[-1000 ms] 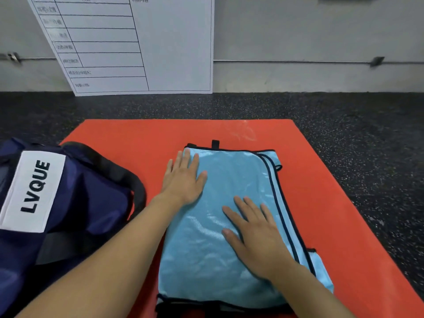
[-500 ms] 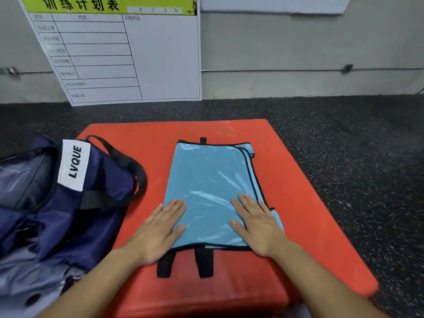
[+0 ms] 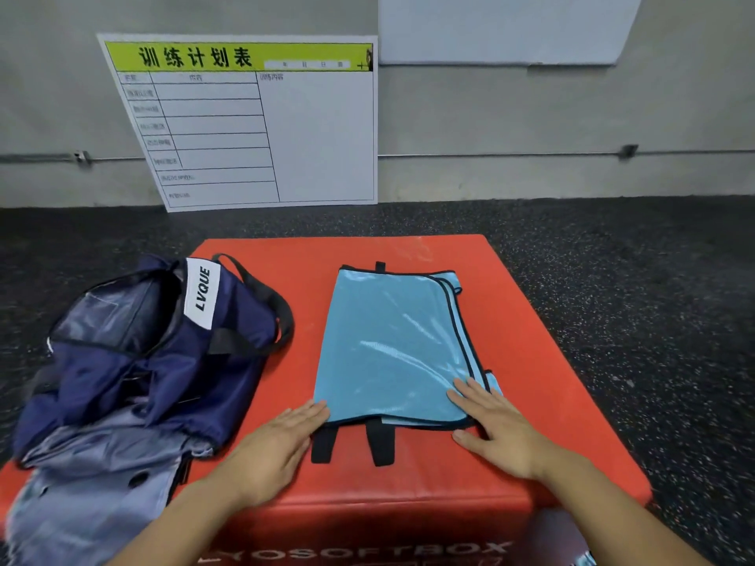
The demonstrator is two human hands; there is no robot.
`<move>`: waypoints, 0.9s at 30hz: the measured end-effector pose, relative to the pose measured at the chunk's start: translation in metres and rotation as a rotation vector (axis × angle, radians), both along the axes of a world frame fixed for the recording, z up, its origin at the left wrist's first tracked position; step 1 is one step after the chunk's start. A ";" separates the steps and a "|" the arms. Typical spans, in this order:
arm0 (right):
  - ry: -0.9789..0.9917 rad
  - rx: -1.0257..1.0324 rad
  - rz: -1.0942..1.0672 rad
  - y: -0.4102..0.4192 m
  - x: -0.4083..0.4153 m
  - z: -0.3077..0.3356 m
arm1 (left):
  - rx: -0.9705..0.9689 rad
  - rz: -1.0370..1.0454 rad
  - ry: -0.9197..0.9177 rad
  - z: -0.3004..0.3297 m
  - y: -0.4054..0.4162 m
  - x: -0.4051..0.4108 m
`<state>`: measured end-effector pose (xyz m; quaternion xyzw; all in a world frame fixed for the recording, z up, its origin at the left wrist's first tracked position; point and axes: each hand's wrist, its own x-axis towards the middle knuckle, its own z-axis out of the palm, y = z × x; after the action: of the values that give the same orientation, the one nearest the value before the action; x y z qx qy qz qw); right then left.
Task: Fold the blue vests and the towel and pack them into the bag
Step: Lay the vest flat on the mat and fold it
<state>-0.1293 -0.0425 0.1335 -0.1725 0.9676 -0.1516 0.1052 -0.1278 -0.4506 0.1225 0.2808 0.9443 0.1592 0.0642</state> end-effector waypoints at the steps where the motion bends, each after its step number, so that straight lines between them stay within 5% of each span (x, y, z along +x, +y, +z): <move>1: -0.011 -0.056 -0.011 0.003 0.000 0.002 | 0.017 0.002 0.002 0.002 -0.001 -0.001; 11: 0.229 -0.404 -0.120 0.030 -0.008 -0.016 | 0.163 -0.017 0.283 -0.006 0.010 -0.032; 27: 0.181 -0.275 0.029 0.029 -0.027 0.003 | 0.123 -0.070 0.177 0.012 0.007 -0.040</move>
<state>-0.1568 -0.0138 0.1366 -0.2122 0.9406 -0.2651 -0.0047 -0.1679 -0.4433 0.1348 0.3300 0.9243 0.1893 -0.0312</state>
